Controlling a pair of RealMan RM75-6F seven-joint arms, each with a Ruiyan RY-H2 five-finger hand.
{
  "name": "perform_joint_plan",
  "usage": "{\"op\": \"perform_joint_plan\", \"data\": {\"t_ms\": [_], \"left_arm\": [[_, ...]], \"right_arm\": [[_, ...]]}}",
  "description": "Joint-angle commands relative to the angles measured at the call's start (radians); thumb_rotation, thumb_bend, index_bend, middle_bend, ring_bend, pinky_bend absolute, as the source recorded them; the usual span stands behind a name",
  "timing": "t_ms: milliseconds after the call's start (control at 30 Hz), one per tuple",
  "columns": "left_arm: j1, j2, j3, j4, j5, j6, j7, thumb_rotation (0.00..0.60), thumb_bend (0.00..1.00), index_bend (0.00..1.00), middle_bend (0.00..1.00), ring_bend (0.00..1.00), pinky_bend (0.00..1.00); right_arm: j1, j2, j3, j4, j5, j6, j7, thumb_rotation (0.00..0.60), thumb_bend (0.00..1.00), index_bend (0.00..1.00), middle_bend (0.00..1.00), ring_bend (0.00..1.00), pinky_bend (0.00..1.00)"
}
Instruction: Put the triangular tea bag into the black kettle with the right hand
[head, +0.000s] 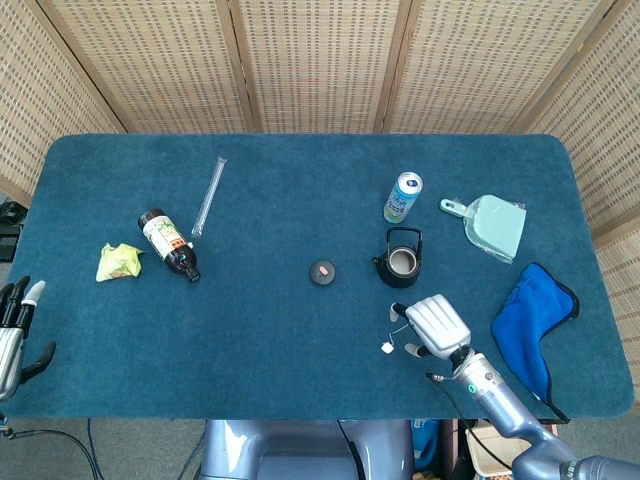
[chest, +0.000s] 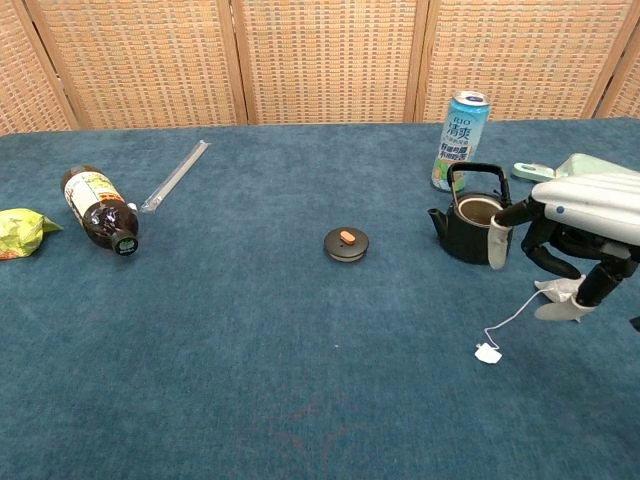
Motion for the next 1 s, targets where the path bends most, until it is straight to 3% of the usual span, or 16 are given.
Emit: {"op": "perform_joint_plan", "data": {"t_ms": [33, 1000], "left_arm": [[0.001, -0.001, 0.001, 0.003, -0.002, -0.001, -0.002, 0.6, 0.35, 0.0, 0.0, 0.0, 0.0], [-0.007, 0.002, -0.011, 0.022, -0.017, -0.007, -0.021, 0.6, 0.35, 0.0, 0.0, 0.0, 0.0]], "right_arm": [[0.01, -0.013, -0.007, 0.01, 0.008, -0.012, -0.013, 0.6, 0.34, 0.48, 0.88, 0.89, 0.88], [0.067, -0.115, -0.057, 0.088, 0.075, -0.081, -0.105, 0.6, 0.42, 0.54, 0.89, 0.9, 0.88]]}}
